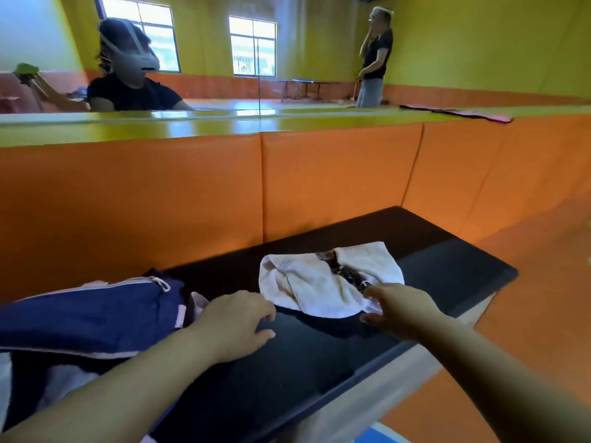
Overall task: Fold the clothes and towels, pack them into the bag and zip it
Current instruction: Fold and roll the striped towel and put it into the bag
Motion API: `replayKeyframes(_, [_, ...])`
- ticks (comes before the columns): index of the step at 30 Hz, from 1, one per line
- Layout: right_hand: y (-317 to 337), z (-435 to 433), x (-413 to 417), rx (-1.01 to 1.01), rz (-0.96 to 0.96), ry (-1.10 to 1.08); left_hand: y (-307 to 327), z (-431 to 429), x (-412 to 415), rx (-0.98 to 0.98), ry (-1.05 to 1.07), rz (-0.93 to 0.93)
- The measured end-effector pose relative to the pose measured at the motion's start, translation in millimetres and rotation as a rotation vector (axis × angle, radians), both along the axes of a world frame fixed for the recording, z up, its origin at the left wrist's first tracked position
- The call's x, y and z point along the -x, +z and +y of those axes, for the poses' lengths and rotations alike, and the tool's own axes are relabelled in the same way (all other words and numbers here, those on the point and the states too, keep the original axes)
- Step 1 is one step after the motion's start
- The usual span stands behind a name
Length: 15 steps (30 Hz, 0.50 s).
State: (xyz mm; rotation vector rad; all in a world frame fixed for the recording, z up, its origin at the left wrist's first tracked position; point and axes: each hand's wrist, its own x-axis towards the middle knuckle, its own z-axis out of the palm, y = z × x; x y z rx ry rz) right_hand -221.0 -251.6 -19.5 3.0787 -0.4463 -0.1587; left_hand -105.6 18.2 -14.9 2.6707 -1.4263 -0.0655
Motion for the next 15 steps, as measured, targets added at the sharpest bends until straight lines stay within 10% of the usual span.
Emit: replayKeyframes(15, [-61.4,-80.7,-36.6,-0.141,-0.083,-0.116,-82.5,-141.7,-37.5,0.354,0.547,0.575])
